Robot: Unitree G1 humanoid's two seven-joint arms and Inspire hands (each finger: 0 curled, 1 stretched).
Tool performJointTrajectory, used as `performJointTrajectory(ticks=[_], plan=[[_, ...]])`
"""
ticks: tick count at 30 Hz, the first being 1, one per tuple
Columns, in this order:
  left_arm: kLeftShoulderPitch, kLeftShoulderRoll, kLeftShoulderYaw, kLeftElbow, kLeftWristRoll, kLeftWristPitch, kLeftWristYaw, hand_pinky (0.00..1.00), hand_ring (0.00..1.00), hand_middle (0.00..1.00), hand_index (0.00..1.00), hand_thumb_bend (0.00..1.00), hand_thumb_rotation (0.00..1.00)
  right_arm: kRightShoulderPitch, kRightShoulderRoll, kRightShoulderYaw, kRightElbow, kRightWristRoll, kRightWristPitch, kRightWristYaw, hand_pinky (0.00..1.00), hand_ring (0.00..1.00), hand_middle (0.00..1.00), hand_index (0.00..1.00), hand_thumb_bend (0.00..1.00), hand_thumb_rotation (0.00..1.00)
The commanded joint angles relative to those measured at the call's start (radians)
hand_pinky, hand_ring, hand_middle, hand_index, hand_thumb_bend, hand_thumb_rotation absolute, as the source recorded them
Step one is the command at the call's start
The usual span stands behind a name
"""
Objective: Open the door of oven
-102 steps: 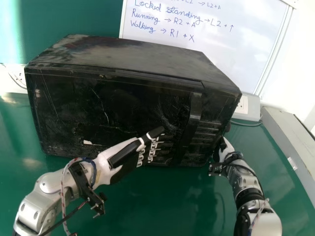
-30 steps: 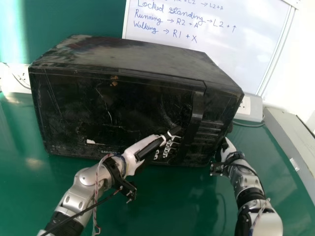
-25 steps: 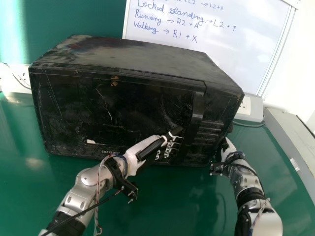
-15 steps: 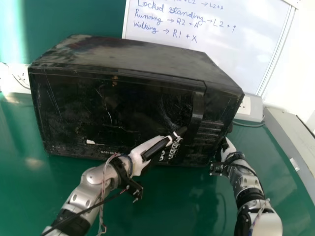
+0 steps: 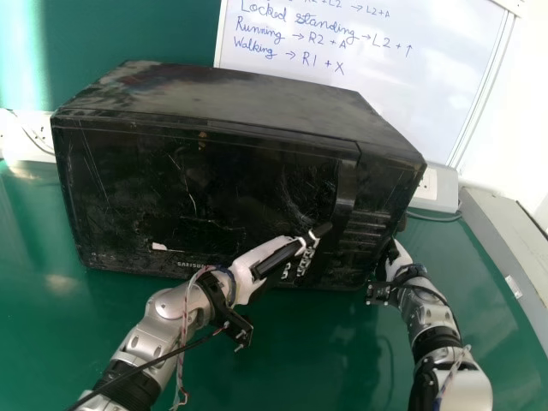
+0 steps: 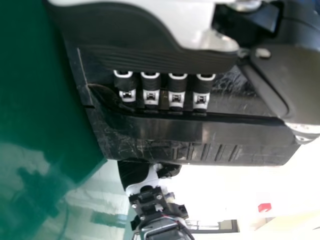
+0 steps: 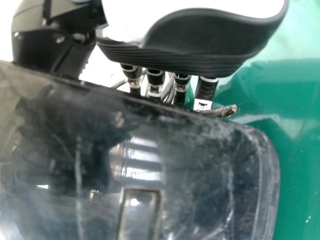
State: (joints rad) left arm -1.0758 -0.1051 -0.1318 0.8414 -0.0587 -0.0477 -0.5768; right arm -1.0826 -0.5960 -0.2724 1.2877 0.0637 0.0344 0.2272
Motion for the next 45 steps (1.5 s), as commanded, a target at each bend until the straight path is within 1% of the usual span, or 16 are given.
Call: performJointTrajectory(ticks=[1, 3, 7, 13, 15, 17, 19, 23, 25, 28, 32, 37, 38, 40, 41, 45], plan=[[-0.031, -0.021, 0.004, 0.0, -0.006, 0.016, -0.006, 0.78, 0.95, 1.0, 1.0, 1.0, 0.62, 0.031, 0.046, 0.011, 0.029, -0.009, 0.034, 0.03, 0.59, 0.67, 0.82, 0.94, 0.68, 0.8], [-0.037, -0.018, 0.007, 0.0, -0.007, 0.029, -0.013, 0.74, 0.94, 1.0, 1.0, 1.0, 0.61, 0.033, 0.045, 0.004, 0.029, 0.002, 0.029, 0.047, 0.57, 0.67, 0.82, 0.91, 0.66, 0.8], [-0.039, -0.012, 0.004, -0.004, -0.003, 0.05, -0.025, 0.74, 0.93, 1.0, 1.0, 1.0, 0.6, 0.035, 0.042, 0.012, 0.027, -0.004, 0.018, 0.066, 0.63, 0.74, 0.83, 0.88, 0.64, 0.79], [-0.031, -0.011, 0.0, -0.03, -0.001, 0.077, -0.027, 0.66, 0.75, 0.9, 1.0, 1.0, 0.6, 0.037, 0.041, 0.032, 0.025, -0.023, 0.002, 0.077, 0.69, 0.75, 0.81, 0.84, 0.62, 0.83], [-0.028, -0.016, 0.007, -0.045, -0.009, 0.113, -0.017, 0.63, 0.7, 0.87, 0.99, 1.0, 0.58, 0.037, 0.041, 0.031, 0.027, -0.023, 0.002, 0.075, 0.69, 0.75, 0.8, 0.82, 0.61, 0.83], [-0.021, -0.02, 0.012, -0.069, -0.019, 0.144, -0.008, 0.59, 0.66, 0.82, 0.95, 0.96, 0.55, 0.033, 0.043, 0.027, 0.027, -0.02, 0.012, 0.059, 0.67, 0.74, 0.79, 0.83, 0.6, 0.82], [-0.01, -0.028, 0.02, -0.09, -0.03, 0.165, 0.002, 0.55, 0.61, 0.76, 0.85, 0.9, 0.5, 0.031, 0.044, 0.027, 0.024, -0.019, 0.017, 0.057, 0.63, 0.71, 0.77, 0.84, 0.61, 0.83], [0.001, -0.045, 0.034, -0.1, -0.048, 0.175, 0.032, 0.43, 0.5, 0.65, 0.66, 0.8, 0.37, 0.032, 0.049, 0.023, 0.022, -0.017, 0.016, 0.033, 0.63, 0.74, 0.85, 0.98, 0.66, 0.81], [0.004, -0.05, 0.035, -0.11, -0.051, 0.195, 0.065, 0.39, 0.47, 0.61, 0.63, 0.8, 0.31, 0.032, 0.051, 0.022, 0.019, -0.014, 0.013, 0.037, 0.63, 0.74, 0.86, 0.95, 0.68, 0.78], [0.011, -0.055, 0.035, -0.12, -0.053, 0.204, 0.096, 0.36, 0.44, 0.58, 0.61, 0.79, 0.24, 0.035, 0.052, 0.021, 0.017, -0.013, 0.006, 0.04, 0.64, 0.75, 0.84, 0.95, 0.66, 0.77], [0.016, -0.056, 0.039, -0.133, -0.066, 0.232, 0.102, 0.34, 0.41, 0.53, 0.56, 0.77, 0.18, 0.032, 0.046, 0.037, 0.019, -0.027, 0.011, 0.065, 0.64, 0.74, 0.81, 0.9, 0.66, 0.85], [0.025, -0.055, 0.043, -0.15, -0.09, 0.244, 0.084, 0.33, 0.39, 0.5, 0.53, 0.78, 0.07, 0.029, 0.046, 0.043, 0.02, -0.03, 0.013, 0.048, 0.66, 0.73, 0.77, 0.86, 0.63, 0.86], [0.027, -0.056, 0.042, -0.153, -0.092, 0.242, 0.086, 0.32, 0.38, 0.49, 0.51, 0.65, 0.06, 0.031, 0.046, 0.041, 0.022, -0.027, 0.011, 0.047, 0.66, 0.72, 0.76, 0.85, 0.64, 0.86], [0.031, -0.055, 0.036, -0.159, -0.089, 0.239, 0.09, 0.31, 0.38, 0.48, 0.51, 0.56, 0.02, 0.029, 0.048, 0.03, 0.024, -0.016, 0.018, 0.044, 0.62, 0.68, 0.75, 0.86, 0.65, 0.83], [0.034, -0.053, 0.031, -0.166, -0.086, 0.241, 0.092, 0.32, 0.39, 0.48, 0.5, 0.54, 0.01, 0.029, 0.049, 0.027, 0.024, -0.013, 0.02, 0.044, 0.6, 0.67, 0.76, 0.94, 0.65, 0.82], [0.044, -0.055, 0.028, -0.173, -0.09, 0.236, 0.092, 0.3, 0.38, 0.47, 0.5, 0.52, 0.0, 0.032, 0.052, 0.029, 0.024, -0.016, 0.012, 0.026, 0.57, 0.62, 0.75, 0.95, 0.68, 0.79]])
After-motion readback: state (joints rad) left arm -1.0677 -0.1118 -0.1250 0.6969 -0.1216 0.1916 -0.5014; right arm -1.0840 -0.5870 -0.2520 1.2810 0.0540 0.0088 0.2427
